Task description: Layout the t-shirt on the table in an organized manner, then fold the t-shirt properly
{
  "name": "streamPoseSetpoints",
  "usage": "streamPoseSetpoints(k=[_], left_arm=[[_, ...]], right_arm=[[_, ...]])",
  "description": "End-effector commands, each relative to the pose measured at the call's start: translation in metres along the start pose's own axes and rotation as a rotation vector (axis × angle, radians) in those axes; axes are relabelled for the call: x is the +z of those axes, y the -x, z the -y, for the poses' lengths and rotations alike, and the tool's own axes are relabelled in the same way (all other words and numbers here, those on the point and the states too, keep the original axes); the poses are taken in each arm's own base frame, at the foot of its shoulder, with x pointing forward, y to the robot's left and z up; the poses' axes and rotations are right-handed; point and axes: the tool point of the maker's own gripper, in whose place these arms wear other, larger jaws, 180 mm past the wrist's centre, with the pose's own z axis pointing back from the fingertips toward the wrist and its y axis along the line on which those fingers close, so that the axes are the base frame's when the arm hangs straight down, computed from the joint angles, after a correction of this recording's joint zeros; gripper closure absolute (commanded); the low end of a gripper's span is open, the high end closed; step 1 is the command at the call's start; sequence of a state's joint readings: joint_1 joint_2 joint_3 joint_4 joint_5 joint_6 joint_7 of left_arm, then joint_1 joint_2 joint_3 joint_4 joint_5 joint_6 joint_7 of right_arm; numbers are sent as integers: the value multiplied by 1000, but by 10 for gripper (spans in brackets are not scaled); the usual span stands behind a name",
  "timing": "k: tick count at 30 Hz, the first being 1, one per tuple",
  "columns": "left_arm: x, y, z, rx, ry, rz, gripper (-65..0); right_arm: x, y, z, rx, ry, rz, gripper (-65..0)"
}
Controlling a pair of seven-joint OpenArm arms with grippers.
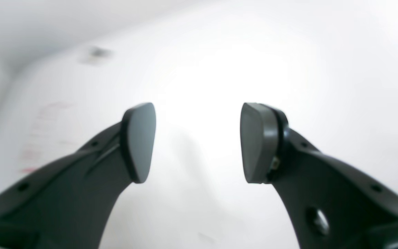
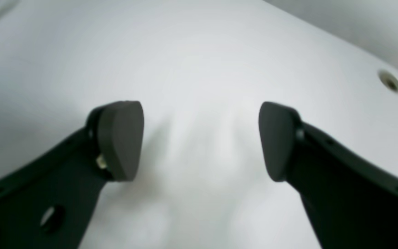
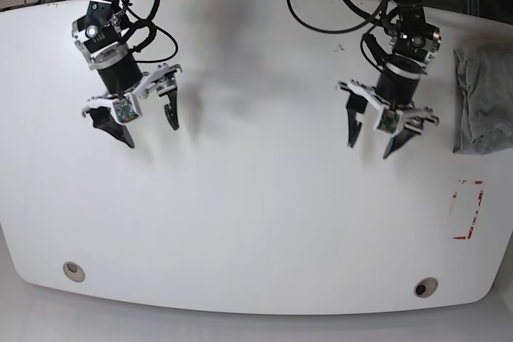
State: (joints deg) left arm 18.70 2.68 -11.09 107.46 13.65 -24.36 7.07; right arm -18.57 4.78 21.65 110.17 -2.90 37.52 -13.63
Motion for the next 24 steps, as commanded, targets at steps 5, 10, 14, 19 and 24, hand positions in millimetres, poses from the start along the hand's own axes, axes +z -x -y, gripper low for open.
streamPoseSetpoints(k=[5, 10, 14, 19, 24], left_arm=[[51, 19, 14, 8, 0, -46, -351], [100, 58, 38, 35, 52, -190, -351], [143, 84, 46, 25, 98, -279, -351], [202, 105, 60, 27, 174, -376, -351], [264, 118, 60, 50, 222, -482, -351]], right_arm=[[40, 26, -6, -54, 18, -41, -495], [81, 50, -21, -128, -1, -116, -495], [114, 67, -40, -212, -35, -178, -495], [152, 85, -58, -293, -57, -247, -495], [202, 102, -80, -382, -78, -344, -495]])
